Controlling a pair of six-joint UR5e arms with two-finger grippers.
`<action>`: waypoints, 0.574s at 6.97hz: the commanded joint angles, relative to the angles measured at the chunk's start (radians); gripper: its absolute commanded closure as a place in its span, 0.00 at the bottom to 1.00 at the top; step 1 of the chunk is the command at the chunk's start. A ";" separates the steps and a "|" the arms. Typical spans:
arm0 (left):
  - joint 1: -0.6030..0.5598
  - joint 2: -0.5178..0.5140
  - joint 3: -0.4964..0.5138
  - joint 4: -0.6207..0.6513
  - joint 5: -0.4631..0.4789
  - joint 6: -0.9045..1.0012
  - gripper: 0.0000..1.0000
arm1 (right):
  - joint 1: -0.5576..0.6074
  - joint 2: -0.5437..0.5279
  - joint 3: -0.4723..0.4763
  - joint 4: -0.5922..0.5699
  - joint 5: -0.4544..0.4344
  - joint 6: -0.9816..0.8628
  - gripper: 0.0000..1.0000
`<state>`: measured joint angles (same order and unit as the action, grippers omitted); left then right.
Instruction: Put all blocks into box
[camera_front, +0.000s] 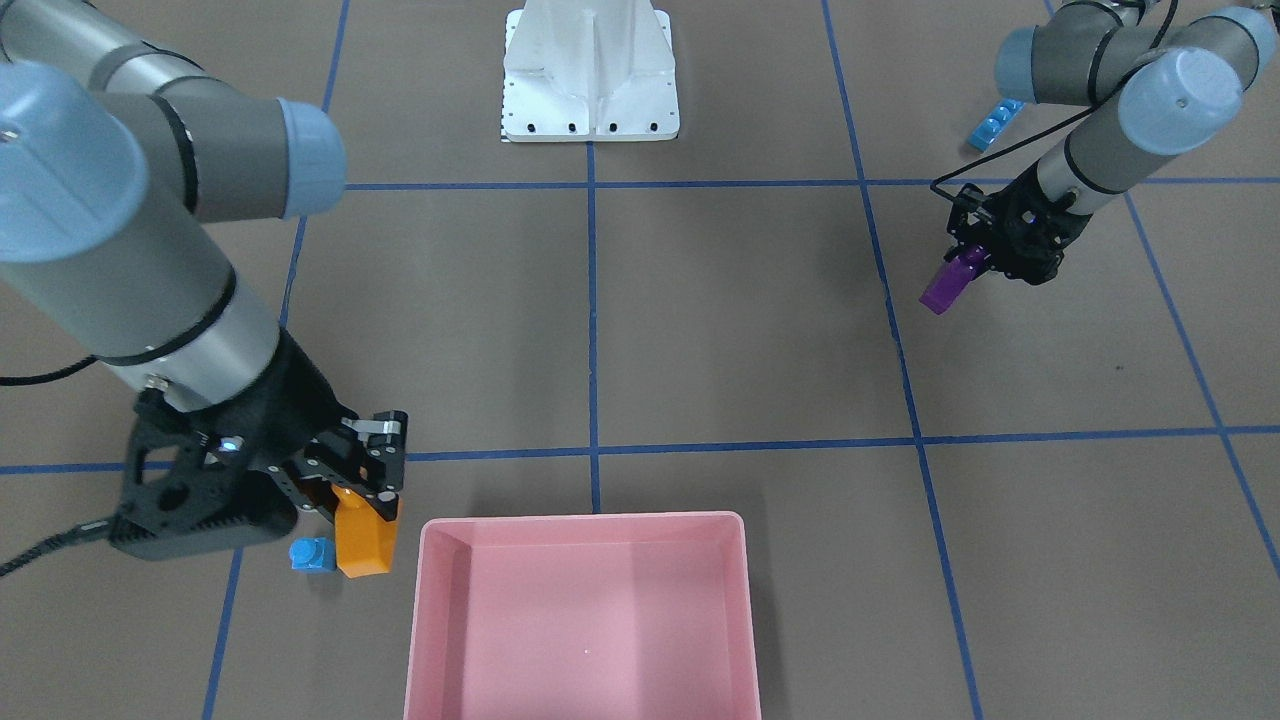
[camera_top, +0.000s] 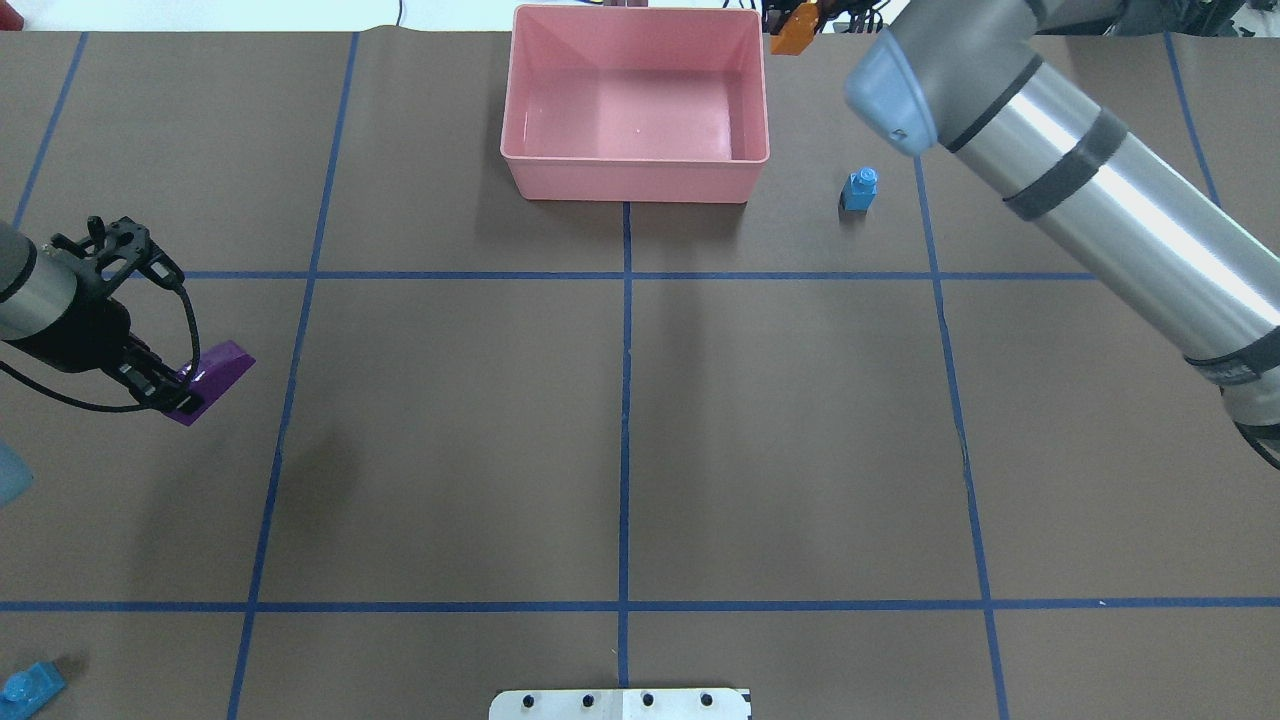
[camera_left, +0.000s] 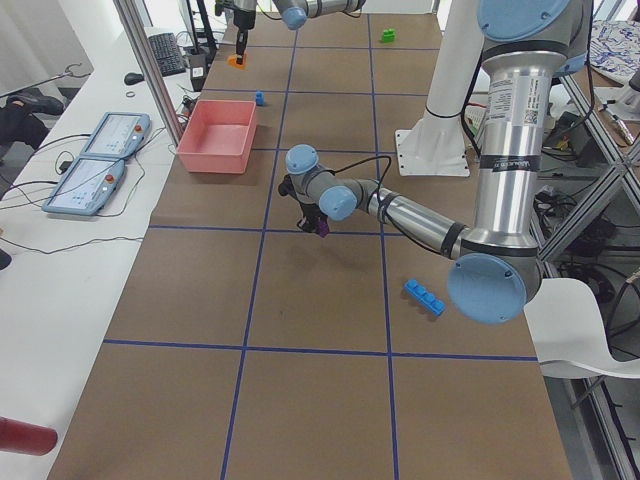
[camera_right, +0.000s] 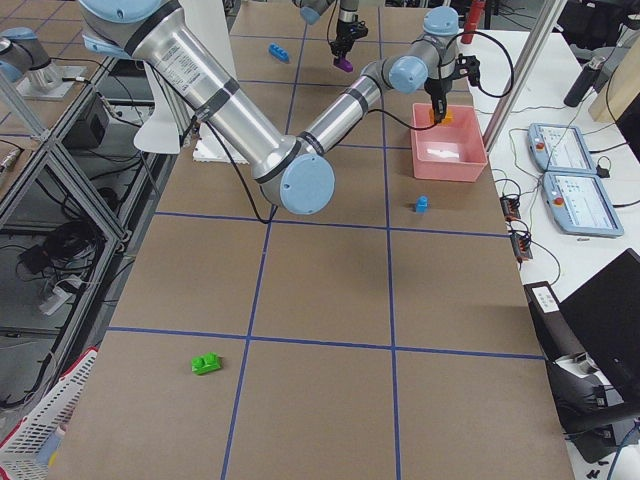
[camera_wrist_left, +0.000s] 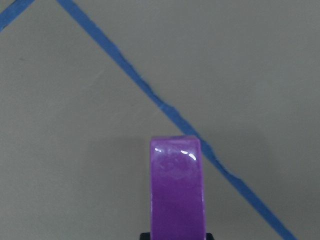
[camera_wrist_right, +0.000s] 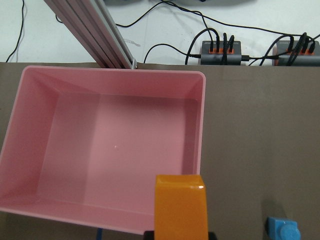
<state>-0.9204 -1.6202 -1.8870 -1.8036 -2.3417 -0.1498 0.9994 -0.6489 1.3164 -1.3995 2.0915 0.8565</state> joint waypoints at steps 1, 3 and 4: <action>-0.063 -0.039 -0.001 0.018 -0.046 -0.005 1.00 | -0.071 0.052 -0.194 0.146 -0.114 0.006 1.00; -0.113 -0.204 -0.006 0.171 -0.045 -0.034 1.00 | -0.117 0.090 -0.387 0.349 -0.189 0.012 1.00; -0.135 -0.284 -0.004 0.235 -0.045 -0.084 1.00 | -0.133 0.130 -0.486 0.432 -0.229 0.016 0.97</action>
<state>-1.0260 -1.8064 -1.8914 -1.6510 -2.3864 -0.1878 0.8897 -0.5593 0.9559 -1.0863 1.9092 0.8685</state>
